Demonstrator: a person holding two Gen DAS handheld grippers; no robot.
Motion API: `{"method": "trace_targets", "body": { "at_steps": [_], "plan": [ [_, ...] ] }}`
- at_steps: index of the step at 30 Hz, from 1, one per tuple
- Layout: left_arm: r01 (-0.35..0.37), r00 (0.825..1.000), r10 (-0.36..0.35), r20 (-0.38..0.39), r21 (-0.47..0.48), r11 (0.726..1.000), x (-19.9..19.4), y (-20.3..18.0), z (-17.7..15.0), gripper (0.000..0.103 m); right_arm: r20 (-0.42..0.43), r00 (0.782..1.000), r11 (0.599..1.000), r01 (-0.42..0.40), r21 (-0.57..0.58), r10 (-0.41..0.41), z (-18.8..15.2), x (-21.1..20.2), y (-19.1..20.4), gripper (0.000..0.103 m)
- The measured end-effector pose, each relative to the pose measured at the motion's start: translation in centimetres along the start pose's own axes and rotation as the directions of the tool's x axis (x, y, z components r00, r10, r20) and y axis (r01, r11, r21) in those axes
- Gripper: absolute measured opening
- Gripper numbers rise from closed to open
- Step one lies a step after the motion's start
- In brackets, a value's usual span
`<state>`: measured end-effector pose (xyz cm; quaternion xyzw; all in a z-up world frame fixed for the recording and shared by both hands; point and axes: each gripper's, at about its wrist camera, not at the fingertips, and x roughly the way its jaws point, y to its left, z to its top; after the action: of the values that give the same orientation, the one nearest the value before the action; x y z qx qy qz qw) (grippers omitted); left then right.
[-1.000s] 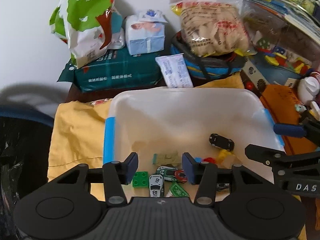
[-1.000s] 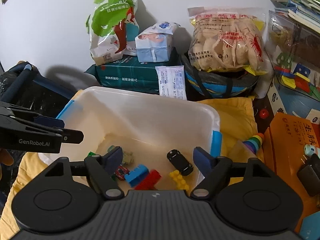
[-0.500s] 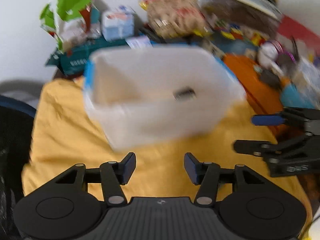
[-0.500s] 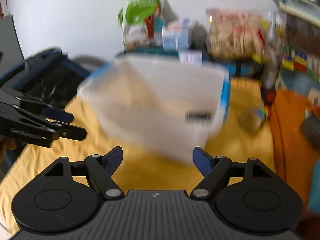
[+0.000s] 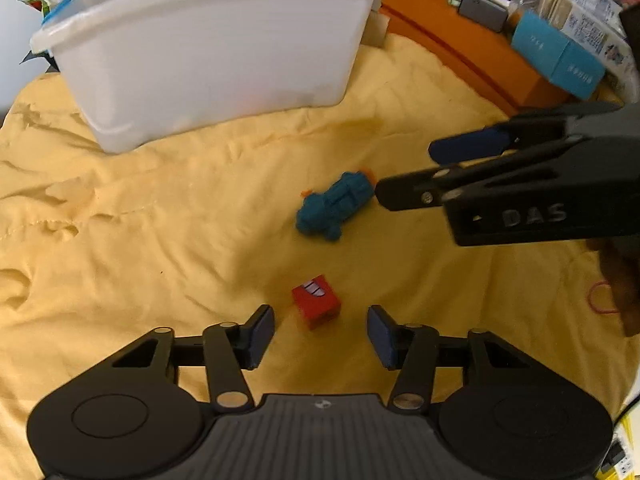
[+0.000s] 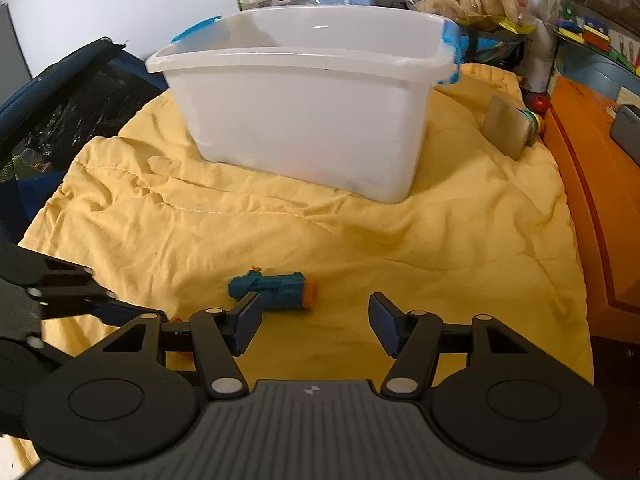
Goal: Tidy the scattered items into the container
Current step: 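Grasp the teal toy blaster with the right gripper while the left grasps the red cube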
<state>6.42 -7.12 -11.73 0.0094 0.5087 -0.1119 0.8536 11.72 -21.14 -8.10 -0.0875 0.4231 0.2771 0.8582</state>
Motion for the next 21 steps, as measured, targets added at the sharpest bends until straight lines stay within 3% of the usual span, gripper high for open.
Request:
{"method": "trace_targets", "body": {
  "at_steps": [2,5,15,21],
  "plan": [
    [0.009,1.0,-0.009,0.018,-0.016,1.0,-0.1,0.4,-0.1,0.037,0.004,1.0,1.0,-0.006,-0.02,0.007,0.2,0.2,0.5,0.062],
    [0.011,0.999,-0.01,0.032,-0.03,0.999,-0.2,0.8,-0.1,0.031,-0.006,1.0,0.999,-0.013,-0.032,0.012,0.4,1.1,1.0,0.062],
    [0.003,0.999,0.002,0.053,-0.083,0.997,-0.2,1.7,0.2,0.033,-0.051,0.999,0.999,0.005,-0.032,-0.006,0.3,4.1,2.1,0.063],
    [0.014,0.998,-0.009,0.067,-0.076,0.997,0.1,1.8,0.6,0.033,-0.037,0.999,1.0,-0.011,-0.02,0.01,0.2,4.3,2.0,0.058]
  ]
}}
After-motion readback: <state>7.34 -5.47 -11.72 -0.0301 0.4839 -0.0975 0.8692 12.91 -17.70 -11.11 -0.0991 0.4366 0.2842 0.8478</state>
